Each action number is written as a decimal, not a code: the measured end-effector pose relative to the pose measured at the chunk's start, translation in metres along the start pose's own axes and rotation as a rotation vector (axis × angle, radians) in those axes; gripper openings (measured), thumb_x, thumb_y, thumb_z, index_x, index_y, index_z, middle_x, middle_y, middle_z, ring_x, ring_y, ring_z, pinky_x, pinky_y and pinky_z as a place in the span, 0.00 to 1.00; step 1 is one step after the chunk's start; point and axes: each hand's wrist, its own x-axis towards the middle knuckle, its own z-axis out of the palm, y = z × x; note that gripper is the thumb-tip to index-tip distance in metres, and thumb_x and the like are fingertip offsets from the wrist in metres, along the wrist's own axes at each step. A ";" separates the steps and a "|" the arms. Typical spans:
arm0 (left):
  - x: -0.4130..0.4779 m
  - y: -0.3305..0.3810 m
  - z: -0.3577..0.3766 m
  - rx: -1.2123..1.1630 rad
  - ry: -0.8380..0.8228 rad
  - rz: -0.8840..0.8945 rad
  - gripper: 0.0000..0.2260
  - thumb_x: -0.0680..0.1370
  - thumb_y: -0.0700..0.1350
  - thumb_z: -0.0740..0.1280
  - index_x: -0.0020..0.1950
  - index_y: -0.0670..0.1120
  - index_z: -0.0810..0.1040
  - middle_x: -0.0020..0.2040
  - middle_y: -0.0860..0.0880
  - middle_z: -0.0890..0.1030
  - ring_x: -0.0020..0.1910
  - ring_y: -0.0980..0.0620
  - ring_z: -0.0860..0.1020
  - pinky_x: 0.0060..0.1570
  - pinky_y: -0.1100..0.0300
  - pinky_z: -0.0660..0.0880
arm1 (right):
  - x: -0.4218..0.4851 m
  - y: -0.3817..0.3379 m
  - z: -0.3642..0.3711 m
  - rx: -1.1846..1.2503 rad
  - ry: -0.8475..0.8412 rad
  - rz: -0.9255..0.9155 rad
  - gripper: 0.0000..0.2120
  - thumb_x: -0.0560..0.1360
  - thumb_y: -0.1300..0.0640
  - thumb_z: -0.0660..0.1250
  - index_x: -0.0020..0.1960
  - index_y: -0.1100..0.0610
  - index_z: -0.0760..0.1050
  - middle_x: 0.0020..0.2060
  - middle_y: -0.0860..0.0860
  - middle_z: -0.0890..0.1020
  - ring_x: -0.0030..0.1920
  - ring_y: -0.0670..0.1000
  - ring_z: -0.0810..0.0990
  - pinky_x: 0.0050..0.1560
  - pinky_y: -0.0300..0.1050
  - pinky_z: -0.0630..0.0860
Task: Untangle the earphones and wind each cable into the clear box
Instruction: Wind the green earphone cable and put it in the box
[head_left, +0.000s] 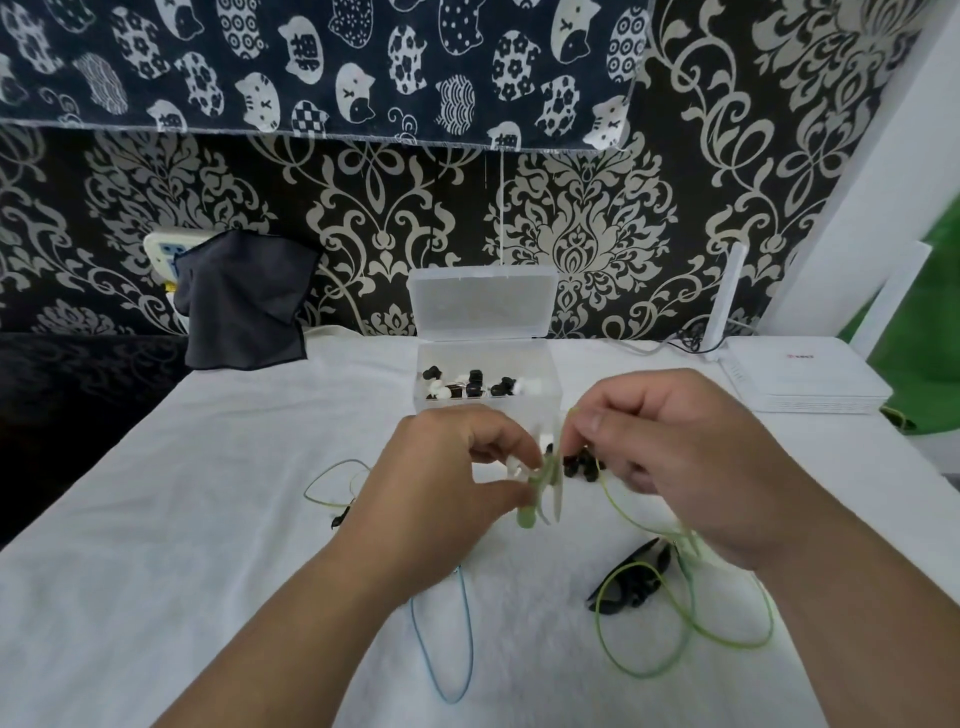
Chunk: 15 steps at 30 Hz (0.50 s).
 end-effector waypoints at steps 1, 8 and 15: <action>0.000 0.001 0.000 -0.022 -0.037 -0.012 0.13 0.67 0.42 0.80 0.38 0.60 0.82 0.42 0.63 0.83 0.47 0.63 0.80 0.51 0.64 0.77 | 0.000 0.000 -0.002 -0.055 0.079 -0.016 0.12 0.78 0.57 0.68 0.37 0.58 0.82 0.20 0.43 0.67 0.23 0.42 0.64 0.28 0.34 0.60; -0.001 0.005 -0.006 -0.477 -0.237 -0.045 0.12 0.67 0.31 0.78 0.40 0.49 0.84 0.41 0.48 0.85 0.43 0.49 0.84 0.49 0.56 0.80 | 0.005 0.009 -0.001 -0.244 0.264 0.058 0.17 0.79 0.55 0.66 0.32 0.54 0.77 0.18 0.43 0.68 0.19 0.42 0.66 0.24 0.31 0.62; 0.005 0.000 -0.005 -0.787 0.053 -0.084 0.12 0.61 0.31 0.78 0.41 0.42 0.82 0.36 0.45 0.83 0.35 0.52 0.82 0.37 0.66 0.77 | 0.003 0.021 0.009 -0.100 -0.174 0.355 0.20 0.84 0.53 0.59 0.36 0.54 0.78 0.24 0.44 0.67 0.25 0.45 0.62 0.28 0.39 0.59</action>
